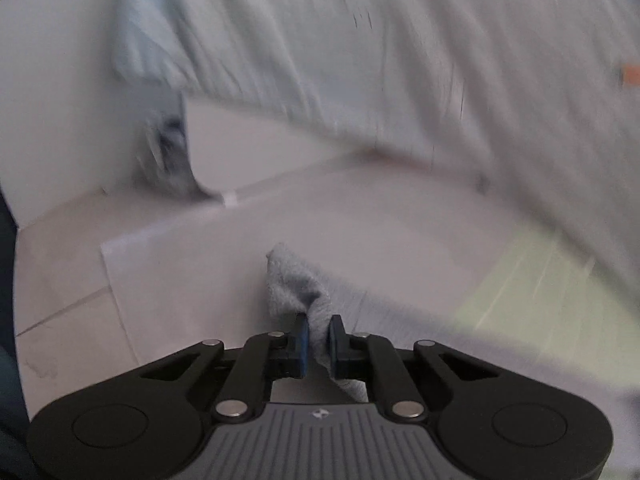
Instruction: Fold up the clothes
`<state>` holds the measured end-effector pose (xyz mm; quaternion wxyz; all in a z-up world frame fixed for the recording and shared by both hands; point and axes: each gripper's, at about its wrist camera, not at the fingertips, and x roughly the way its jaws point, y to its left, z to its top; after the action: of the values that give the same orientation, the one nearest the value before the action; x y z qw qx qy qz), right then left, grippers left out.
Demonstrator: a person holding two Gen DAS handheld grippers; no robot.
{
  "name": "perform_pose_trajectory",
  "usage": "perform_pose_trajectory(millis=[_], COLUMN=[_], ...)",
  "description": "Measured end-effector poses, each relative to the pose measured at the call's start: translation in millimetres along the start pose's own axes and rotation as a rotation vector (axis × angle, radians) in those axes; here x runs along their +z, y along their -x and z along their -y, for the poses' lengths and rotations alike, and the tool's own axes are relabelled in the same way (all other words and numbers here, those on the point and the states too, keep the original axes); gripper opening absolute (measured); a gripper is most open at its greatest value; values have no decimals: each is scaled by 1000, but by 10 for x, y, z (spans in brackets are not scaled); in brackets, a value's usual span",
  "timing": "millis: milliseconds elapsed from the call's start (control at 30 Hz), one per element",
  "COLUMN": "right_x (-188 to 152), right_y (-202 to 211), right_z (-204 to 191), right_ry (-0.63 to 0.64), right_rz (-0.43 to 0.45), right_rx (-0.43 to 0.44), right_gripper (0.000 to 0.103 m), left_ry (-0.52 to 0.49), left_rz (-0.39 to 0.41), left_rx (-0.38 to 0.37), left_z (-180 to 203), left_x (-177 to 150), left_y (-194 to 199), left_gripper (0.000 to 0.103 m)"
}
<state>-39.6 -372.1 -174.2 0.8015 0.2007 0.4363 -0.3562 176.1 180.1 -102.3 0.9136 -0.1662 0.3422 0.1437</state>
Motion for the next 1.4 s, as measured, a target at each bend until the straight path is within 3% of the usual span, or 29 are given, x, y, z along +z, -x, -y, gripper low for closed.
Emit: perform_pose_trajectory(millis=[100, 200, 333, 433, 533, 667, 767, 933, 1033, 1133, 1200, 1300, 1400], right_x=[-8, -15, -14, -4, -31, -66, -83, -70, -33, -14, 17, 84, 169], right_y=[-2, -7, -23, -29, -19, -14, -15, -10, 21, 157, 219, 258, 285], right_z=[4, 14, 15, 17, 20, 11, 3, 17, 45, 39, 33, 11, -69], right_ry=[4, 8, 14, 21, 28, 23, 18, 9, -10, 5, 16, 34, 88], right_rz=[3, 13, 37, 35, 46, 69, 80, 71, 46, 106, 132, 157, 182], right_rx=[3, 7, 11, 16, 23, 21, 19, 19, 16, 6, 0, 2, 5], right_gripper=[103, 103, 103, 103, 103, 103, 103, 103, 103, 103, 103, 103, 103], left_ry=[63, 97, 69, 96, 156, 134, 111, 37, -22, -121, -218, -299, -306], left_rz=[140, 200, 68, -48, -95, -76, -45, 2, -3, -52, -112, -280, -374], left_rx=[-40, -84, 74, 118, 119, 80, 23, -142, -354, -589, -674, -685, -630], left_z=[0, 23, -49, -203, -333, -304, -169, 398, 896, 1461, 1804, 2176, 2261], left_x=[292, 433, 118, -207, -392, -364, -276, -96, -93, -242, -422, -757, -924], left_y=[497, 716, 253, -11, -81, -12, 78, 244, 426, 603, 605, 405, 235], left_gripper=[10, 11, 11, 11, 11, 11, 11, 11, 10, 11, 14, 42, 46])
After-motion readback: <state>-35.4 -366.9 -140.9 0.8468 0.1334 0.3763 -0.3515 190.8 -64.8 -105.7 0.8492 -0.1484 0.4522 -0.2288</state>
